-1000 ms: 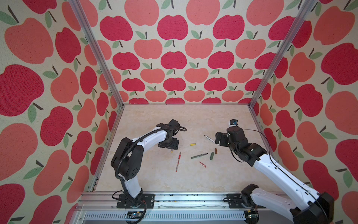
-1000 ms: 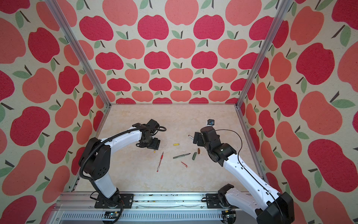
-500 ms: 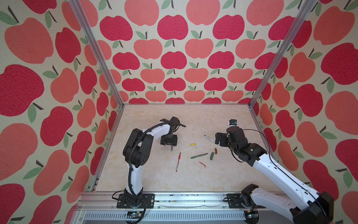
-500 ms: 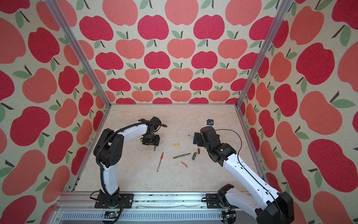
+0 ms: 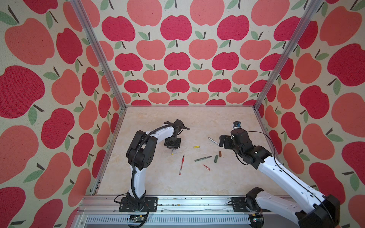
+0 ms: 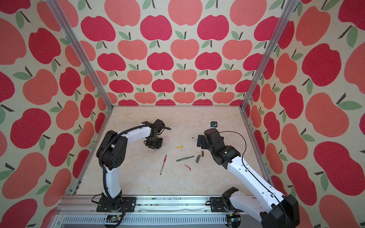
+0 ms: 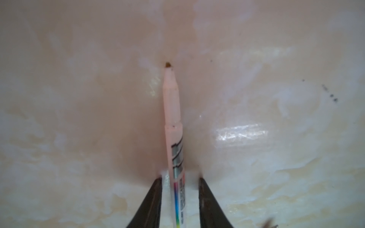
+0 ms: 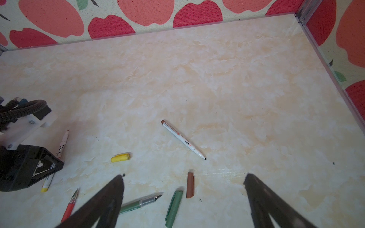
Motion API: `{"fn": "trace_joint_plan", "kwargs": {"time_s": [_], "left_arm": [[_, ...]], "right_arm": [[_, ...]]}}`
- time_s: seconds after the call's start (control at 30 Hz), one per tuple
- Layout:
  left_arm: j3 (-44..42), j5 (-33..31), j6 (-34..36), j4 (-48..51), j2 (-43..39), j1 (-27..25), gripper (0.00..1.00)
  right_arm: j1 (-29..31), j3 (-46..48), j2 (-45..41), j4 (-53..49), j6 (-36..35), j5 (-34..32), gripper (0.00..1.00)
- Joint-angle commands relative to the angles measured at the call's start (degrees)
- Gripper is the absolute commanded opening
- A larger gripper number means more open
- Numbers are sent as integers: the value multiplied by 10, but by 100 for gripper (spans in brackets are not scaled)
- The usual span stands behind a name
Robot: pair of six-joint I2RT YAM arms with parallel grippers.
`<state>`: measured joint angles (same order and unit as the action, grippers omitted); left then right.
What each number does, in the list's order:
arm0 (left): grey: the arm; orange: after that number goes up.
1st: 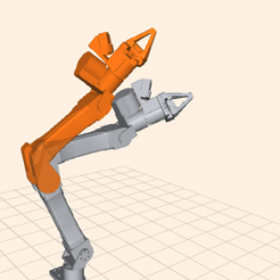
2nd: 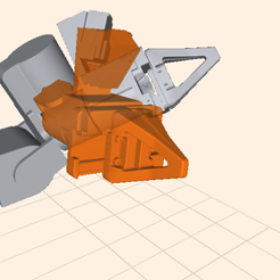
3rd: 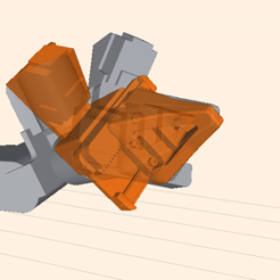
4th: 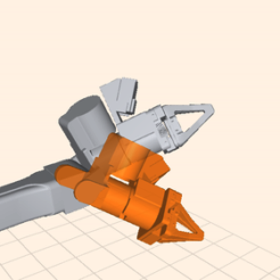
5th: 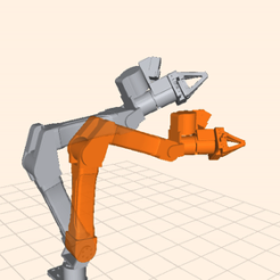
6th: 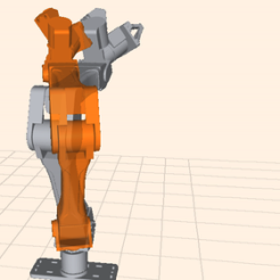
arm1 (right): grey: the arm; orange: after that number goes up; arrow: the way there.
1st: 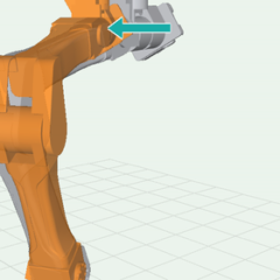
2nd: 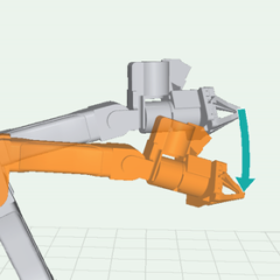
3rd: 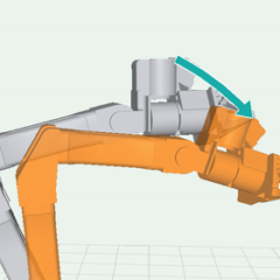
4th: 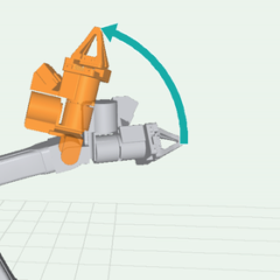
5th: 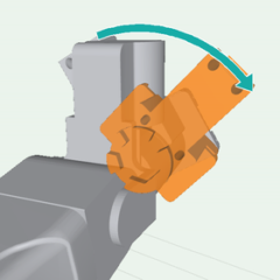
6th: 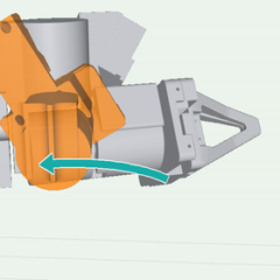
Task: Insert the pens into the pen caps
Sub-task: 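Lower the left gripper and close it on the white marker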
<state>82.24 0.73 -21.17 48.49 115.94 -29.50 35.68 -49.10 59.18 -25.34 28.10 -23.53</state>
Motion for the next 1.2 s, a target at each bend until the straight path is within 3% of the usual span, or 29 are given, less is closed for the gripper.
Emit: {"fn": "trace_joint_plan", "kwargs": {"time_s": [0.0, 0.2, 0.43, 0.67, 0.97, 1.17], "left_arm": [[5, -6, -3, 14, 21, -3, 26], [1, -10, -3, 12, 20, -5, 11], [-11, -6, 5, -1, 9, -7, 5], [-81, 19, 11, -97, -67, -13, 0], [-193, 45, 15, -221, -181, -14, 0], [-220, 55, 24, -235, -211, -14, 1]], "right_arm": [[5, 8, 1, 5, -10, -13, 98], [4, 5, 4, 1, -7, -10, 98], [5, 3, 4, -2, 13, 0, 98], [16, -3, 10, -8, 69, 13, 98], [41, -21, 44, -3, 109, 9, 98], [50, -25, 79, 16, 212, 26, 98]]}}
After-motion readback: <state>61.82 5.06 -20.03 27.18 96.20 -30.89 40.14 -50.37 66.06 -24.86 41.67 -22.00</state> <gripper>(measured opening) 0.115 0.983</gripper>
